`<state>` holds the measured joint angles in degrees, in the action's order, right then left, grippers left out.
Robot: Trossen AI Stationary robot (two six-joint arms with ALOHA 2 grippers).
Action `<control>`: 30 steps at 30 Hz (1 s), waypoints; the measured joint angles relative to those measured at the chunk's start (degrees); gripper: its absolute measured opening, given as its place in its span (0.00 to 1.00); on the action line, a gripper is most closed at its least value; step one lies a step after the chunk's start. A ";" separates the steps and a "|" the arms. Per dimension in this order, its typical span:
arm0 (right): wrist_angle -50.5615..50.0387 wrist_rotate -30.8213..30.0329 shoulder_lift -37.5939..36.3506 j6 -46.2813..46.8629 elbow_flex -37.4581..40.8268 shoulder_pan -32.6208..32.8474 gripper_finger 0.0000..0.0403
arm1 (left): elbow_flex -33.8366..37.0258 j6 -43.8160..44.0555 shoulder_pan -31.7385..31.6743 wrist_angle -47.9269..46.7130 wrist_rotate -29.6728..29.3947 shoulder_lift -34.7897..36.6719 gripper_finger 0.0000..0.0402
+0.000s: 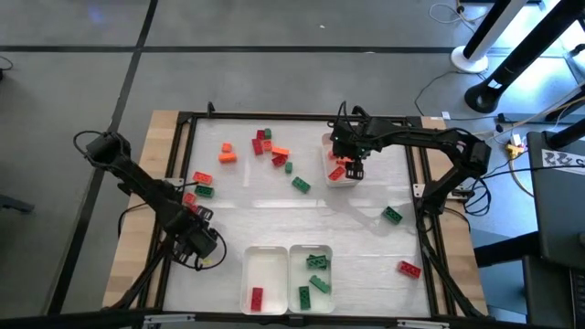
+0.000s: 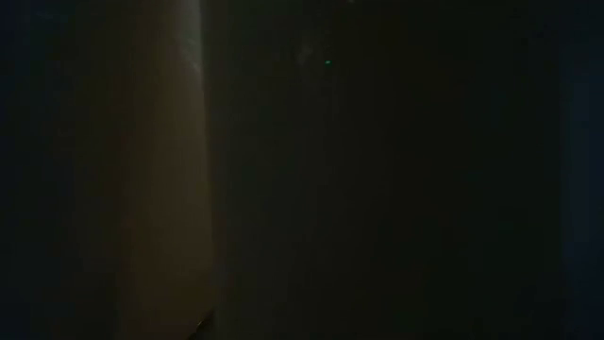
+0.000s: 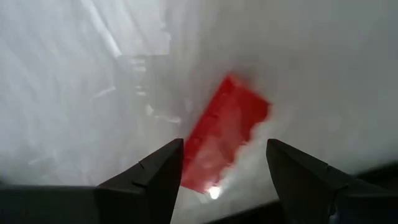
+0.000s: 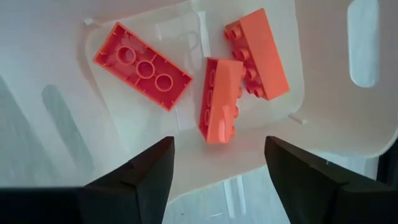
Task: Sort blocks
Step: Put the orange game piece into the top right white bin
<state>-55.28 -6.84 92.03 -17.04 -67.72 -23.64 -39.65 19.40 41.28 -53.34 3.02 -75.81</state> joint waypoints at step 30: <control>-3.74 11.46 -22.86 6.34 -0.04 25.82 0.62 | -4.28 11.72 -4.71 13.31 -1.74 0.54 0.19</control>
<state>-59.02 4.62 69.17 -10.70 -67.77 2.18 -43.93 31.11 36.56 -40.03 1.28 -75.27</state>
